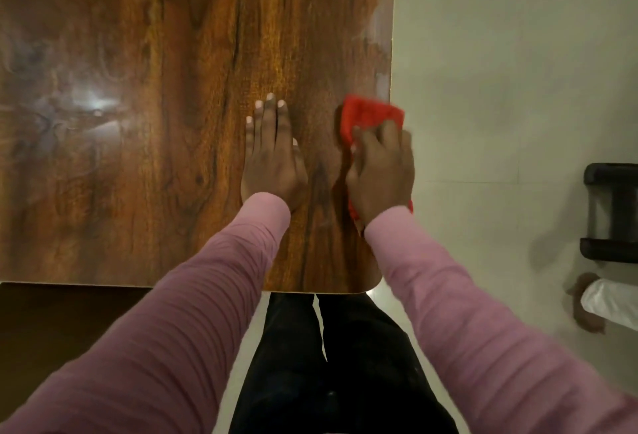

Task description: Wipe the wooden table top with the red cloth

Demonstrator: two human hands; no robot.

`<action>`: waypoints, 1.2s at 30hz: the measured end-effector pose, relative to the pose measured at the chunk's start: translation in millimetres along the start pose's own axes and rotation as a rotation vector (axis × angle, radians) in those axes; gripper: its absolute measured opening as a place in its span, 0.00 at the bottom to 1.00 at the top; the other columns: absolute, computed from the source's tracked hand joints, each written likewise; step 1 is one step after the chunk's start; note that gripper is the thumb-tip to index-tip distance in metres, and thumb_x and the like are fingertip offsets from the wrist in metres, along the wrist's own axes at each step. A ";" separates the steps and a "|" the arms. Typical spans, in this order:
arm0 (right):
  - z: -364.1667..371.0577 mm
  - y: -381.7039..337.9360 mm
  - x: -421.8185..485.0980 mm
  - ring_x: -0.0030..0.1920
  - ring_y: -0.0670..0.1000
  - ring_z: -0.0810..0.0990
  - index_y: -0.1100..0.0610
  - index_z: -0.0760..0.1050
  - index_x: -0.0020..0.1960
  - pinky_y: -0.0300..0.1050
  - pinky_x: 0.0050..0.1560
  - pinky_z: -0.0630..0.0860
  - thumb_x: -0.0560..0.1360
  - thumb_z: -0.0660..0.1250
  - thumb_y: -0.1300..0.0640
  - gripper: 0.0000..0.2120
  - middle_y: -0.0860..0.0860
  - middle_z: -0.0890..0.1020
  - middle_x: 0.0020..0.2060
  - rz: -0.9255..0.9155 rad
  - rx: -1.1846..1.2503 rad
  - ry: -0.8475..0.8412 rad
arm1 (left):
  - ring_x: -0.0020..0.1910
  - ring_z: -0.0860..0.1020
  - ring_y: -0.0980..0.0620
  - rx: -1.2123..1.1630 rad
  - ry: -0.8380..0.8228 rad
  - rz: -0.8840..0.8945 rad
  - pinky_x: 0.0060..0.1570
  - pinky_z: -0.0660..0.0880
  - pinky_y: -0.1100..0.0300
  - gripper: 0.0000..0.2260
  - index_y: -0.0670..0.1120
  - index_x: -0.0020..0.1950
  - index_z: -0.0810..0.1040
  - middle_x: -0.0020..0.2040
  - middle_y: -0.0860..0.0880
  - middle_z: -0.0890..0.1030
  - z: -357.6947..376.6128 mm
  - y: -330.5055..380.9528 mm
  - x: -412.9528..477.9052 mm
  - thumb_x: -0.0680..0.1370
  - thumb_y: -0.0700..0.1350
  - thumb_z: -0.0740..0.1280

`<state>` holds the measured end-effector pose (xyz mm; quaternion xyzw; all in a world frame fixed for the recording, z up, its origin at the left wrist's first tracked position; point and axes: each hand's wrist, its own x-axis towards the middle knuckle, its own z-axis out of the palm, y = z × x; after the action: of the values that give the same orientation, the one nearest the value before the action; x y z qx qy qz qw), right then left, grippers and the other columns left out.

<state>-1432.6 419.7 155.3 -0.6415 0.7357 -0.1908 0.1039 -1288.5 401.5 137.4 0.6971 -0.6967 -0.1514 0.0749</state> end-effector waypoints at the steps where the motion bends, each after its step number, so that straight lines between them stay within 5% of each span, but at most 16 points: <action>1: -2.1 -7.5 -25.6 0.48 0.59 0.74 0.59 0.80 0.55 0.51 0.49 0.74 0.71 0.58 0.60 0.16 0.57 0.78 0.48 -0.062 0.016 -0.047 | 0.77 0.45 0.47 -0.016 0.014 0.002 0.73 0.36 0.58 0.25 0.41 0.78 0.49 0.79 0.43 0.49 -0.5 -0.6 0.7 0.81 0.42 0.50; 5: -8.6 -17.4 -141.1 0.51 0.57 0.78 0.56 0.78 0.59 0.51 0.54 0.76 0.71 0.65 0.54 0.18 0.54 0.80 0.52 -0.214 0.037 -0.253 | 0.77 0.47 0.46 -0.049 0.044 0.014 0.74 0.36 0.58 0.24 0.40 0.77 0.52 0.78 0.42 0.52 -0.1 -2.6 0.3 0.81 0.41 0.51; 8: -11.9 0.2 -166.8 0.52 0.59 0.79 0.55 0.78 0.60 0.53 0.54 0.77 0.72 0.68 0.54 0.18 0.54 0.81 0.53 -0.208 0.015 -0.247 | 0.77 0.48 0.45 -0.038 0.036 0.018 0.74 0.39 0.56 0.24 0.39 0.77 0.53 0.78 0.42 0.52 -0.6 -1.6 0.9 0.81 0.41 0.52; 12: -14.0 9.7 -115.5 0.48 0.57 0.74 0.58 0.80 0.56 0.50 0.48 0.77 0.71 0.58 0.57 0.18 0.57 0.80 0.48 -0.053 0.038 -0.100 | 0.77 0.46 0.45 0.010 -0.004 0.025 0.74 0.38 0.56 0.24 0.40 0.77 0.51 0.78 0.42 0.50 -2.2 0.8 -0.4 0.81 0.42 0.51; 18: 0.0 15.7 28.6 0.48 0.61 0.74 0.59 0.80 0.55 0.51 0.44 0.76 0.71 0.63 0.61 0.14 0.58 0.78 0.48 0.091 0.002 0.023 | 0.77 0.45 0.47 0.022 -0.044 0.027 0.73 0.36 0.57 0.24 0.41 0.78 0.49 0.79 0.44 0.48 -4.8 3.7 -0.5 0.82 0.43 0.51; 23: 8.4 12.4 103.1 0.54 0.60 0.72 0.56 0.78 0.59 0.55 0.50 0.75 0.74 0.62 0.60 0.14 0.57 0.76 0.54 0.123 -0.061 0.006 | 0.77 0.43 0.48 0.035 -0.069 0.014 0.73 0.35 0.57 0.25 0.42 0.78 0.47 0.79 0.45 0.46 -5.7 1.9 2.2 0.82 0.45 0.49; 32: -8.1 -2.8 -61.7 0.56 0.58 0.73 0.56 0.77 0.63 0.52 0.57 0.73 0.76 0.57 0.53 0.19 0.56 0.79 0.56 0.103 -0.095 -0.082 | 0.77 0.43 0.48 0.009 -0.114 0.046 0.74 0.39 0.53 0.27 0.41 0.77 0.50 0.78 0.43 0.49 -2.9 -2.0 4.2 0.79 0.48 0.41; 36: -7.2 -2.7 -48.6 0.52 0.60 0.76 0.57 0.79 0.60 0.55 0.53 0.78 0.74 0.54 0.52 0.22 0.56 0.81 0.52 0.133 -0.103 -0.065 | 0.76 0.43 0.50 -0.112 -0.093 0.010 0.74 0.39 0.54 0.27 0.42 0.77 0.53 0.78 0.44 0.50 -8.7 0.1 10.3 0.79 0.49 0.41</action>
<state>-1425.4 468.4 158.5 -0.6015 0.7819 -0.1242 0.1071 -1286.0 390.3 144.6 0.6805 -0.6934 -0.2220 0.0821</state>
